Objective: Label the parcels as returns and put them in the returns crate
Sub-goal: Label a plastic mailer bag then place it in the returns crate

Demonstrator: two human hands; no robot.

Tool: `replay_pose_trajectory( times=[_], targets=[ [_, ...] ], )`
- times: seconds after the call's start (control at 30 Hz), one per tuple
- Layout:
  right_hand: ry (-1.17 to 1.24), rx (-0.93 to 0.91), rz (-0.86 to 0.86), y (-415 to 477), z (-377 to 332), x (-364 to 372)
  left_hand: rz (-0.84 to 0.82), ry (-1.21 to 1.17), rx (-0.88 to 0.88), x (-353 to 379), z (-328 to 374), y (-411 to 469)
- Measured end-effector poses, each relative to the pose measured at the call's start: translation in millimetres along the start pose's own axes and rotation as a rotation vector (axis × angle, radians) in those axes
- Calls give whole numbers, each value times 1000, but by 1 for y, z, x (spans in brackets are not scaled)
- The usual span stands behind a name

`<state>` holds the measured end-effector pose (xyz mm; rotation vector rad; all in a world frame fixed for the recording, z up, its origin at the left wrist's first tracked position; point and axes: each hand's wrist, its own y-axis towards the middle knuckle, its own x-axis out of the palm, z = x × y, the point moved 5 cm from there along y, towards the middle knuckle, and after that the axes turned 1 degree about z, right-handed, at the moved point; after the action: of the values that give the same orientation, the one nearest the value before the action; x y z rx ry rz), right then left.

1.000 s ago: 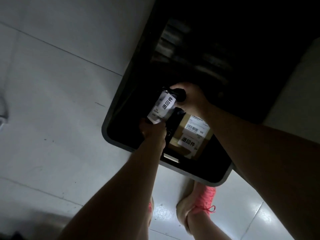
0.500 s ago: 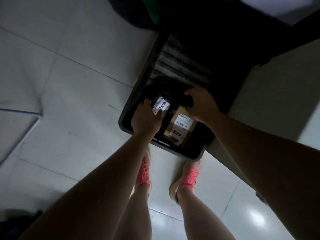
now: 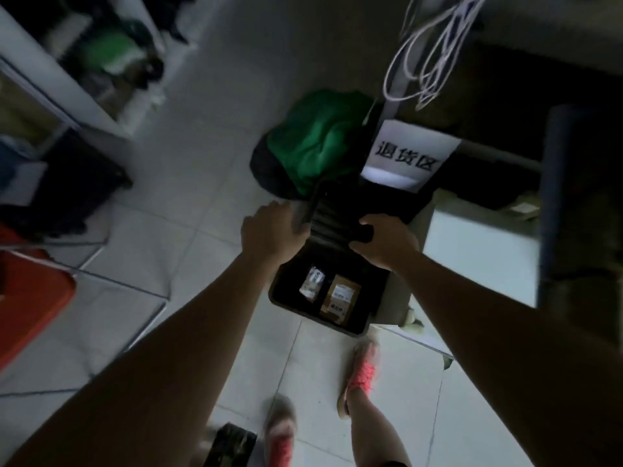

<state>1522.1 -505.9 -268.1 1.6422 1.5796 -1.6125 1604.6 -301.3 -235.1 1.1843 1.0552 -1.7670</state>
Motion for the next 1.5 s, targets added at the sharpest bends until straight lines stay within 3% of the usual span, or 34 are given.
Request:
replay_pose_trajectory(
  times=[0.27,0.47,0.63,0.93,1.17,1.5],
  targets=[
    [68,120,185,-175,-3,-96,16,70,297,-122,81,-99],
    [104,178,351,-284,23,-162,35,145,466,-171,160,-178],
    [142,202,440,-370,86,-207,12,229,555,-184,251,-239],
    [165,214,493,-495,259,-263,0,333,659,-166,454,-356],
    [227,280,531,-532,393,-289,55,313,717,-136,587,-382],
    [445,372,561,-457,551,-323,-84,127,737,-41,725,-285]
  ],
)
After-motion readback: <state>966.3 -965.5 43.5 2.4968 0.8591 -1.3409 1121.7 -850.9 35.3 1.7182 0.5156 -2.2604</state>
